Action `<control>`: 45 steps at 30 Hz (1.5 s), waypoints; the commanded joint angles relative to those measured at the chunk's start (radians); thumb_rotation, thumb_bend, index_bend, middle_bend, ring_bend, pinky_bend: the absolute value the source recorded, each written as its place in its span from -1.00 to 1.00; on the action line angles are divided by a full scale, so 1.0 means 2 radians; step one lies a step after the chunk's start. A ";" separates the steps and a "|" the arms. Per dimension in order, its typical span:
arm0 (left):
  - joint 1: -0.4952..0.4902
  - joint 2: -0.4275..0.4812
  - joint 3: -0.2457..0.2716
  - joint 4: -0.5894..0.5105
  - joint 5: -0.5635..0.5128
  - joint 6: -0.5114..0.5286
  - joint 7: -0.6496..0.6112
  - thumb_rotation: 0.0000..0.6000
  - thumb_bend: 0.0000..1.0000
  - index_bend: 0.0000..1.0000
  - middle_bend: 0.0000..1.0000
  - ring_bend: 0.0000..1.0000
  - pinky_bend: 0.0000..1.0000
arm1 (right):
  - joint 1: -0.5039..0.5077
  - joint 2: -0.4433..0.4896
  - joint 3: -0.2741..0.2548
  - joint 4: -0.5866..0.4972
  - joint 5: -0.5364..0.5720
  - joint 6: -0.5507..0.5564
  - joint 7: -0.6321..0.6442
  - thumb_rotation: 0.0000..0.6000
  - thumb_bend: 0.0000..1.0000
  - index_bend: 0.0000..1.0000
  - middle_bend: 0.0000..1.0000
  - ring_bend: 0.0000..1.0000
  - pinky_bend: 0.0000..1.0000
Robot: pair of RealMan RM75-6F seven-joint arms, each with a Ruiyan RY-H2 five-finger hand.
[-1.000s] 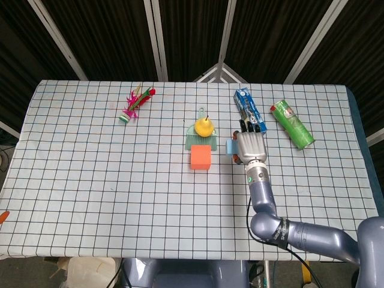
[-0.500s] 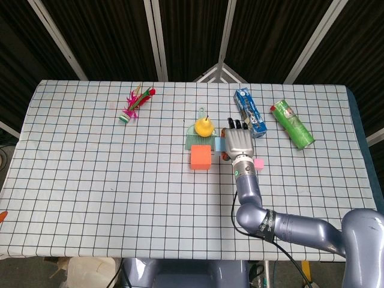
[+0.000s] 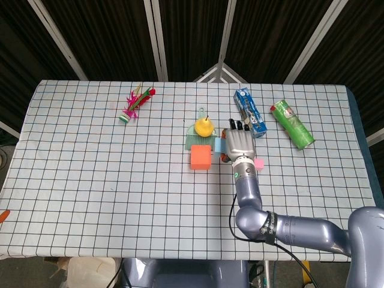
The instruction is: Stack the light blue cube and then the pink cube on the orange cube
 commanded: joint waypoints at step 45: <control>0.010 0.010 0.001 0.015 0.010 0.015 -0.051 1.00 -0.69 -0.79 -1.00 -1.00 -1.00 | 0.054 -0.079 0.008 0.053 -0.006 0.016 0.024 1.00 0.03 -0.01 -0.89 -0.96 -0.82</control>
